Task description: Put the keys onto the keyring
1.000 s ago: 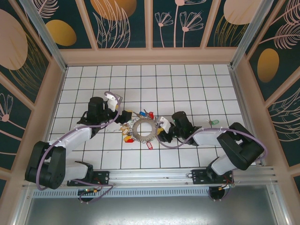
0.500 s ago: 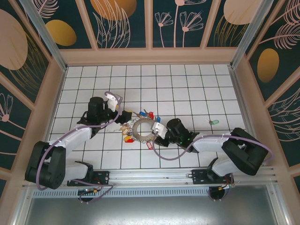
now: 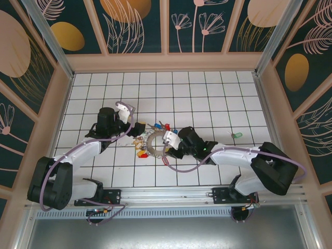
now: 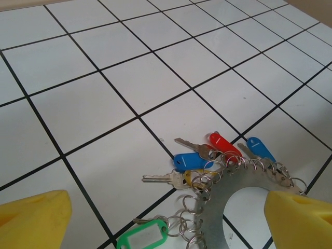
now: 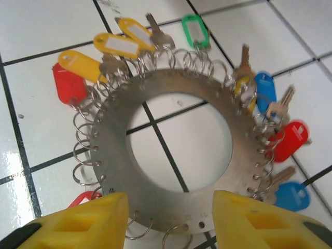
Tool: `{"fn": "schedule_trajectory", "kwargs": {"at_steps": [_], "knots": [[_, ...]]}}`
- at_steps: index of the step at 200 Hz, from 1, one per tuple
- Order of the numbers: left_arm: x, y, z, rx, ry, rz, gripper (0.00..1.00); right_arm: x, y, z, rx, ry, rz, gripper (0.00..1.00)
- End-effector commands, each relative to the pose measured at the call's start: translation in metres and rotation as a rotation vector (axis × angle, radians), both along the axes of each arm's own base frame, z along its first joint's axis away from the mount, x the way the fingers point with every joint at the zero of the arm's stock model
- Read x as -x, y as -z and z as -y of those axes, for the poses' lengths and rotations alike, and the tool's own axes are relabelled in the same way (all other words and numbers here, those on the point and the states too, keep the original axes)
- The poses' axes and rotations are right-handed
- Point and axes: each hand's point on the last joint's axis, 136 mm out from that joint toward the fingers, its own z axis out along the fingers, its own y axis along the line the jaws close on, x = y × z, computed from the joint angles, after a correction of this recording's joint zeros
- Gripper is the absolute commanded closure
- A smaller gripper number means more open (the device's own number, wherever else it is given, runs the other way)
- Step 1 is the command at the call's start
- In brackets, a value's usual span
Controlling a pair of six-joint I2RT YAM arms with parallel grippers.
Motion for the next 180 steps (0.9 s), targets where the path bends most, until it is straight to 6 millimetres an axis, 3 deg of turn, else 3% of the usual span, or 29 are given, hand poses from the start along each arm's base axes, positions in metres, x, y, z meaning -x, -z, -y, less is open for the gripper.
{"fn": "schedule_trajectory", "kwargs": {"at_steps": [1,29,55,61,89,114,152,180], "knots": [[-0.003,-0.02,0.008,0.08,0.008,0.016,0.04,0.012,0.02,0.021,0.149,-0.038,0.058,0.51],[-0.007,-0.021,0.006,0.102,-0.027,-0.008,0.05,0.011,0.048,0.037,0.267,-0.065,0.043,0.5],[-0.012,-0.02,0.001,0.088,-0.065,-0.017,0.05,0.008,0.062,0.038,0.292,-0.071,-0.002,0.49],[-0.013,-0.018,0.0,0.079,-0.075,-0.023,0.05,0.005,0.063,0.039,0.289,-0.061,-0.009,0.39],[-0.015,-0.013,-0.006,0.035,-0.097,-0.025,0.06,-0.011,0.068,0.042,0.297,-0.029,-0.019,0.36],[-0.016,-0.009,-0.009,0.026,-0.114,-0.036,0.06,-0.018,0.072,0.042,0.307,-0.03,-0.047,0.42],[-0.016,-0.009,-0.007,0.044,-0.116,-0.058,0.08,-0.024,0.085,0.047,0.337,-0.03,-0.102,0.64],[-0.017,-0.007,-0.007,0.045,-0.124,-0.064,0.09,-0.031,0.077,0.048,0.317,0.003,-0.069,0.65]]}}
